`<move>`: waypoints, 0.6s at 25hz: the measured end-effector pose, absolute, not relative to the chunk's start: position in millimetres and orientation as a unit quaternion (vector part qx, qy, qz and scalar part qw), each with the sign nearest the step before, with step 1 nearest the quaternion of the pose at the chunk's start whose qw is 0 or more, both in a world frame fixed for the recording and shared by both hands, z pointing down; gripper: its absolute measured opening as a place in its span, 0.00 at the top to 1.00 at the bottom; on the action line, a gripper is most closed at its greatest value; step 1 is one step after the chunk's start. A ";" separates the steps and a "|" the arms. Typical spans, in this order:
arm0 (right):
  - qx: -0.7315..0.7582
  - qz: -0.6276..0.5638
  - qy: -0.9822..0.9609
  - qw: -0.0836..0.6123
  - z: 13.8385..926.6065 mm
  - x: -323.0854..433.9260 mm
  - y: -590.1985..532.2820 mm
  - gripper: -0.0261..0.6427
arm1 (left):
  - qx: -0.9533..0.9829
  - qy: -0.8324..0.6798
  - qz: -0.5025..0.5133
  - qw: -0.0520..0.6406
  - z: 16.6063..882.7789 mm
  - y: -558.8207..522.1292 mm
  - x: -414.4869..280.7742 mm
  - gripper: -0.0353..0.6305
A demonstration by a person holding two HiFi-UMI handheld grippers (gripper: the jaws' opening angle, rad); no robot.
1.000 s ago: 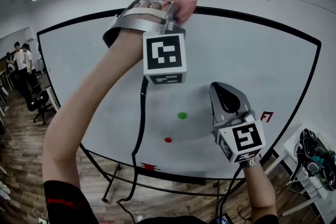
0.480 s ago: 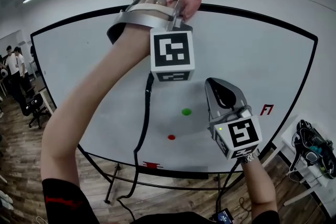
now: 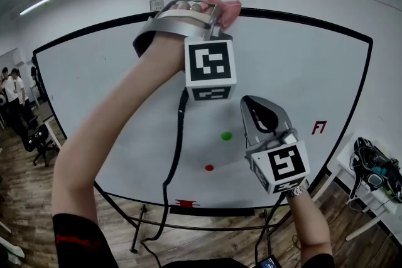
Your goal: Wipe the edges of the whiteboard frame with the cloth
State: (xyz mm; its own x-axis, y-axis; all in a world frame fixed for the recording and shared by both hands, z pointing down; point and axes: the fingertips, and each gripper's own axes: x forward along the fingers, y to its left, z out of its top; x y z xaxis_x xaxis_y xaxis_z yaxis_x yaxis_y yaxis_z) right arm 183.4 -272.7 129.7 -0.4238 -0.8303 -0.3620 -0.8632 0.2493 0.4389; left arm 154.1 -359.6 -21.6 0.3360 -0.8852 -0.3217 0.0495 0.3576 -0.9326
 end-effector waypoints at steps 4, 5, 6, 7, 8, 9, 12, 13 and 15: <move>-0.539 0.288 0.791 0.034 130.4 198.2 -271.9 0.96 | -0.445 0.466 -0.339 0.685 -20.8 -358.0 161.5 0.88; -0.541 0.283 0.791 0.025 132.8 201.4 -270.5 0.96 | -0.444 0.468 -0.338 0.685 -21.1 -356.7 162.4 0.88; -0.544 0.279 0.791 0.013 135.3 205.0 -269.3 0.96 | -0.444 0.471 -0.337 0.684 -22.0 -355.4 163.8 0.88; -0.545 0.279 0.791 0.003 137.0 209.4 -268.7 0.96 | -0.444 0.473 -0.336 0.683 -23.2 -354.3 166.3 0.88; -0.543 0.283 0.791 -0.001 137.8 215.2 -269.0 0.96 | -0.445 0.475 -0.335 0.681 -24.2 -353.5 170.2 0.88; -0.542 0.286 0.791 -0.003 138.2 222.3 -269.9 0.96 | -0.445 0.477 -0.334 0.680 -24.8 -353.0 175.2 0.88; -0.536 0.287 0.794 0.009 135.4 240.3 -274.3 0.96 | -0.445 0.479 -0.329 0.681 -25.6 -352.1 188.0 0.88; -0.532 0.289 0.796 0.018 133.3 242.6 -275.8 0.96 | -0.445 0.480 -0.329 0.681 -26.0 -352.1 189.8 0.88; -0.526 0.290 0.799 0.024 131.3 245.5 -278.2 0.96 | -0.445 0.481 -0.330 0.680 -26.9 -352.4 191.5 0.88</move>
State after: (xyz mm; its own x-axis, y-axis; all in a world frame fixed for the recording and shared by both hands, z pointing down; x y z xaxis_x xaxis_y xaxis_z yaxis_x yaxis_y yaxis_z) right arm 245.5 -278.2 131.3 -0.4449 -0.8266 -0.3445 -0.8549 0.2775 0.4383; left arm 191.5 -352.4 -26.9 0.3197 -0.8762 -0.3607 0.0204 0.3870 -0.9219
